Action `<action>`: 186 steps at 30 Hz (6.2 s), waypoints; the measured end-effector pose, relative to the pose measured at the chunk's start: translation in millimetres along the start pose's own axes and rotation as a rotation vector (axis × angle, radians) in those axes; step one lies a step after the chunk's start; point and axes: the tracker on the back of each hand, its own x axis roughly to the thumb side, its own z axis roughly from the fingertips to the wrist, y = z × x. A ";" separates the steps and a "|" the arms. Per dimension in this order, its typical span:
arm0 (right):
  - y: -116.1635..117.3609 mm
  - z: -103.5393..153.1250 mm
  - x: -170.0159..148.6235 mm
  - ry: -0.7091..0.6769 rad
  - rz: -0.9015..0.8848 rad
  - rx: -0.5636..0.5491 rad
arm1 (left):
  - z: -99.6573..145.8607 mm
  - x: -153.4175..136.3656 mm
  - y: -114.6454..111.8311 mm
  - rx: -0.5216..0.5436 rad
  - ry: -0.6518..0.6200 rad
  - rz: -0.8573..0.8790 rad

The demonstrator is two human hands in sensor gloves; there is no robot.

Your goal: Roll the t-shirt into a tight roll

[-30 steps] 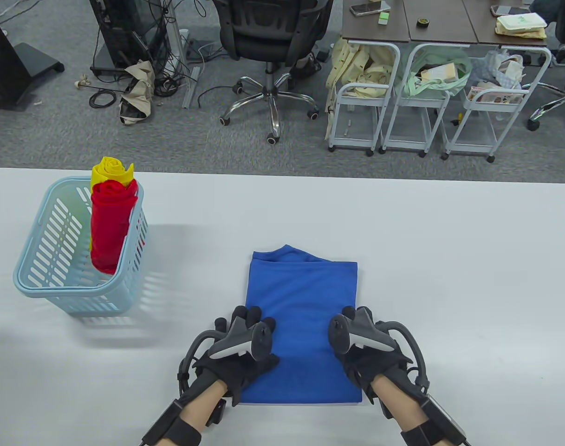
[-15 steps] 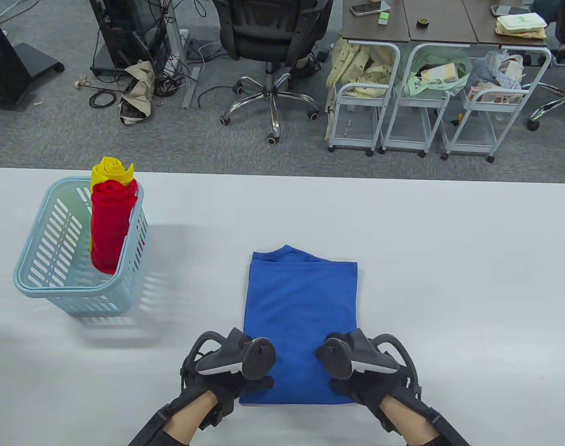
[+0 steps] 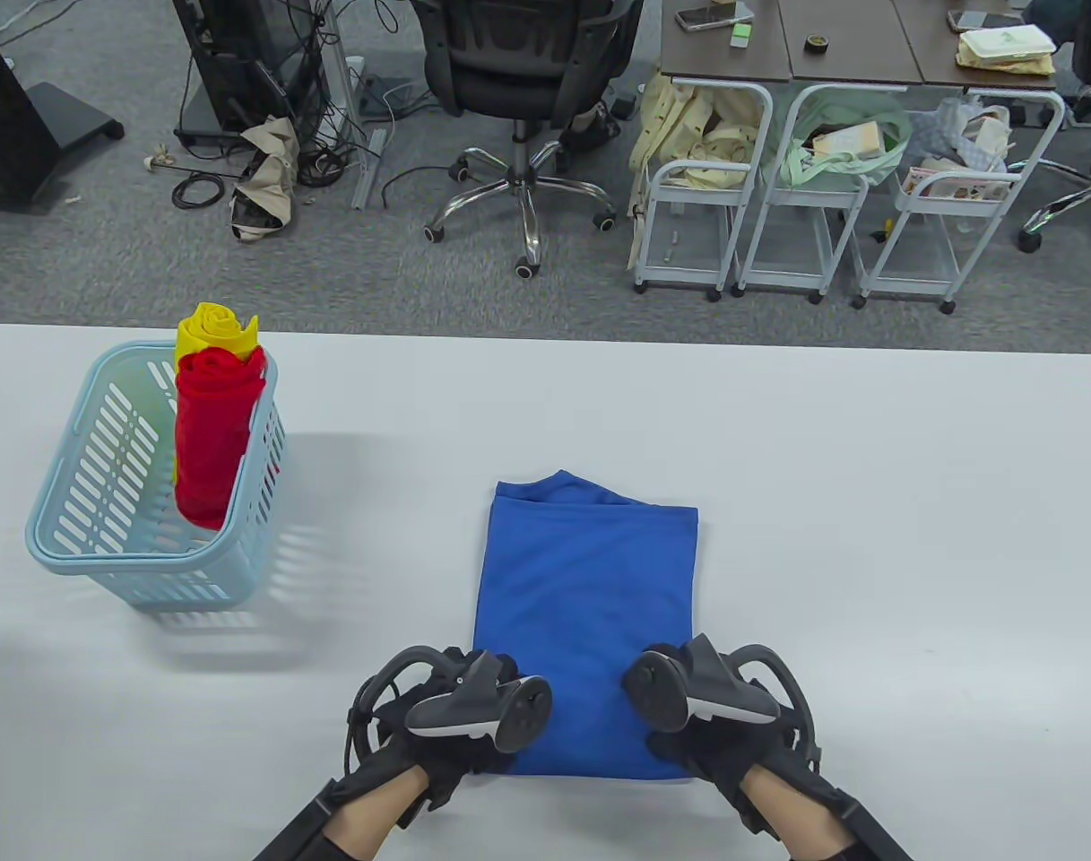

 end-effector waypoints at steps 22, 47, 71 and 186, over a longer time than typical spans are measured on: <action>3.1 -5.0 -5.3 -0.003 -0.078 -0.030 | -3.5 2.4 -3.1 -0.049 -0.006 -0.011; 1.2 -10.3 0.6 0.037 -0.048 -0.084 | -9.3 -40.6 -7.2 0.063 -0.069 0.434; 2.0 -9.7 -34.0 0.044 -0.404 0.055 | -12.8 -46.4 -9.7 0.103 -0.036 0.516; -3.4 -6.5 4.0 -0.018 -0.146 -0.057 | -19.3 -43.9 -10.5 0.216 -0.022 0.532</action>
